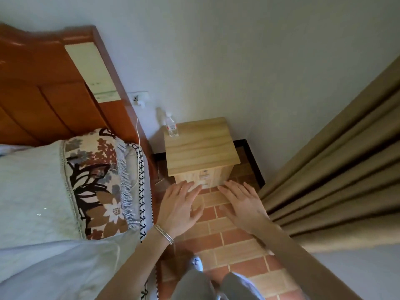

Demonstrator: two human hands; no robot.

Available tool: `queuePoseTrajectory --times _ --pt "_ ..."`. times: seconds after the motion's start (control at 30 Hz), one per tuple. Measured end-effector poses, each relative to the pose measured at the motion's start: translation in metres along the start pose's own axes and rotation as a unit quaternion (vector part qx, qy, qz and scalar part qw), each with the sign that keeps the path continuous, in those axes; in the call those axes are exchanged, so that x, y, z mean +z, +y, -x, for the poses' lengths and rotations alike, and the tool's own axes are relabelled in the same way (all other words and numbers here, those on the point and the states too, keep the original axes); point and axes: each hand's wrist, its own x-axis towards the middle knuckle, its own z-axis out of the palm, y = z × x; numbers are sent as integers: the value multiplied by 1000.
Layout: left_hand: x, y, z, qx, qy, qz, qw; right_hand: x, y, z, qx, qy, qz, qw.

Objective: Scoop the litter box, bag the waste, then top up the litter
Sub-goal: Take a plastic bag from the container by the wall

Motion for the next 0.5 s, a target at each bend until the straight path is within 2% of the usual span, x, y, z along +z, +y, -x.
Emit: queuePoseTrajectory --times 0.2,0.5 --pt "51 -30 -39 -8 -8 7 1000 44 28 -50 -16 15 -14 1000" --pt "259 -82 -84 -43 18 1 999 246 101 -103 -43 20 19 999"
